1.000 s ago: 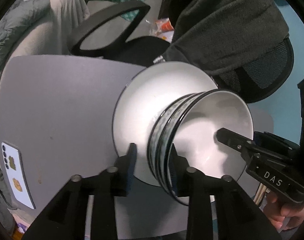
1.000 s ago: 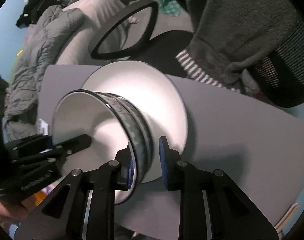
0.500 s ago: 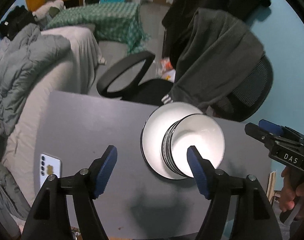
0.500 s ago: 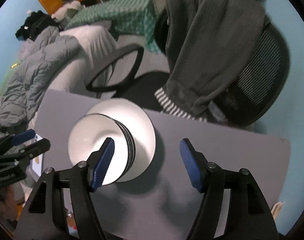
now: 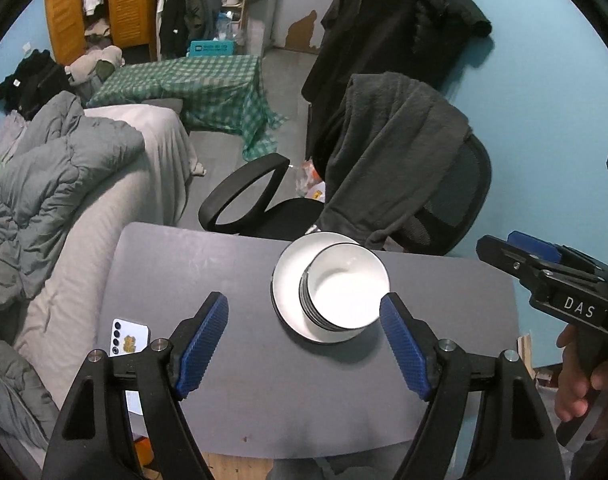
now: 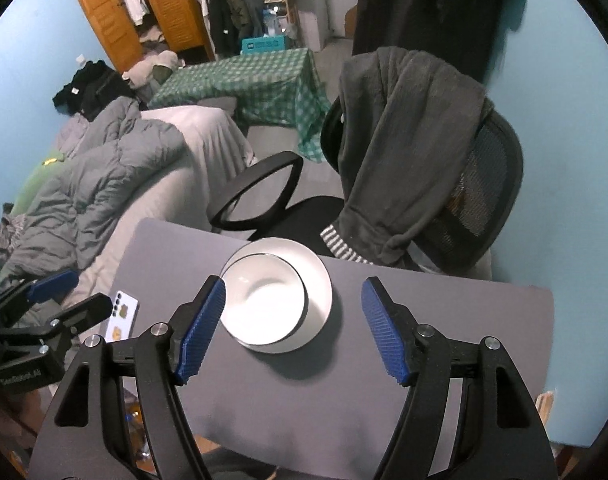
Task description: Organize plates and bowls
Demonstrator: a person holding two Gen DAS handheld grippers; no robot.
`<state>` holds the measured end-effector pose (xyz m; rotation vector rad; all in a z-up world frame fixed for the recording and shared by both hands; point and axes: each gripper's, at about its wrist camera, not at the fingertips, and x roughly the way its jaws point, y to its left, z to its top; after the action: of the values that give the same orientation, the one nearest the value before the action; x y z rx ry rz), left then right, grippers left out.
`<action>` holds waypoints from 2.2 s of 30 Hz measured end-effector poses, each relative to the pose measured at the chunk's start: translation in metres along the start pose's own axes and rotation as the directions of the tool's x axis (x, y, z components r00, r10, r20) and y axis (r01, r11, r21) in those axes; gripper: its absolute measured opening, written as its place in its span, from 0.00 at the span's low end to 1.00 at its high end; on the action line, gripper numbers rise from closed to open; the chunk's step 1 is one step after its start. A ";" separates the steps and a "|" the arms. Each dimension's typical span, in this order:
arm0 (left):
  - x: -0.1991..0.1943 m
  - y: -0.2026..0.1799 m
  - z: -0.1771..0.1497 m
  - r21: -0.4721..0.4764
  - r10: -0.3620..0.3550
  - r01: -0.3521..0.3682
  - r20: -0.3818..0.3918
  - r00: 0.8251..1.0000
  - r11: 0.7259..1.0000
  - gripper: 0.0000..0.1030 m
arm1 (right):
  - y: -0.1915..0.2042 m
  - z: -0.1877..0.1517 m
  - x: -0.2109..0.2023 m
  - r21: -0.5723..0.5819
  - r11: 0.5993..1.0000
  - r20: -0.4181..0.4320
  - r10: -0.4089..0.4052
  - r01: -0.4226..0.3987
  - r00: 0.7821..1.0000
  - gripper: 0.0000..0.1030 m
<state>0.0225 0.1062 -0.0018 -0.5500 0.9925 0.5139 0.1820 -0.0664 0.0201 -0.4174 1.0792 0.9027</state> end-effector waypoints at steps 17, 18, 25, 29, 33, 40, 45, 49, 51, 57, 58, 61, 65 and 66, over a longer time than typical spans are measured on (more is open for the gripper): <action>-0.026 -0.004 -0.021 -0.009 -0.059 0.059 0.024 0.998 0.998 0.77 | 0.004 -0.023 -0.049 0.079 0.994 0.061 -0.083 0.078 0.995 0.68; -0.027 -0.004 -0.022 -0.009 -0.056 0.057 0.031 0.998 0.998 0.77 | 0.005 -0.024 -0.050 0.080 0.994 0.063 -0.081 0.076 0.995 0.68; -0.036 -0.005 -0.018 0.000 -0.039 0.039 0.067 0.997 0.999 0.77 | 0.010 -0.025 -0.052 0.075 0.995 0.066 -0.072 0.067 0.995 0.68; -0.036 -0.005 -0.017 -0.005 -0.050 0.051 0.065 0.997 0.999 0.77 | 0.012 -0.024 -0.051 0.077 0.995 0.062 -0.062 0.057 0.996 0.68; -0.035 -0.004 -0.018 -0.010 -0.059 0.060 0.052 0.997 0.998 0.77 | 0.013 -0.024 -0.051 0.078 0.995 0.063 -0.060 0.055 0.996 0.68; -0.034 -0.006 -0.016 -0.003 -0.059 0.059 0.048 0.997 0.998 0.77 | 0.015 -0.024 -0.050 0.076 0.996 0.063 -0.059 0.054 0.996 0.68; -0.034 -0.004 -0.017 -0.012 -0.064 0.064 0.046 0.997 0.998 0.77 | 0.015 -0.023 -0.050 0.082 0.995 0.062 -0.055 0.050 0.997 0.68; -0.033 -0.002 -0.017 -0.017 -0.070 0.070 0.038 0.997 0.997 0.77 | 0.018 -0.025 -0.050 0.079 0.996 0.064 -0.054 0.049 0.996 0.68; -0.032 -0.001 -0.016 -0.021 -0.072 0.072 0.031 0.997 0.997 0.77 | 0.017 -0.025 -0.049 0.078 0.996 0.061 -0.056 0.051 0.997 0.68; -0.031 -0.001 -0.016 -0.015 -0.072 0.072 0.032 0.997 0.997 0.77 | 0.018 -0.026 -0.050 0.082 0.995 0.060 -0.054 0.049 0.997 0.68; -0.031 -0.001 -0.016 -0.015 -0.072 0.073 0.031 0.997 0.997 0.77 | 0.018 -0.027 -0.050 0.083 0.995 0.060 -0.054 0.049 0.997 0.68; -0.032 -0.001 -0.016 -0.014 -0.073 0.074 0.032 0.997 0.997 0.77 | 0.017 -0.026 -0.049 0.081 0.996 0.060 -0.054 0.049 0.997 0.68; -0.032 -0.001 -0.017 -0.016 -0.083 0.083 0.025 0.996 0.996 0.77 | 0.017 -0.027 -0.049 0.081 0.996 0.060 -0.054 0.049 0.997 0.68; -0.032 -0.001 -0.017 -0.018 -0.086 0.086 0.024 0.996 0.996 0.77 | 0.017 -0.027 -0.050 0.082 0.996 0.061 -0.052 0.047 0.997 0.68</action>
<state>-0.0027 0.0899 0.0194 -0.6003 0.9387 0.4523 0.1439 -0.0956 0.0545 -0.3457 1.0392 0.8204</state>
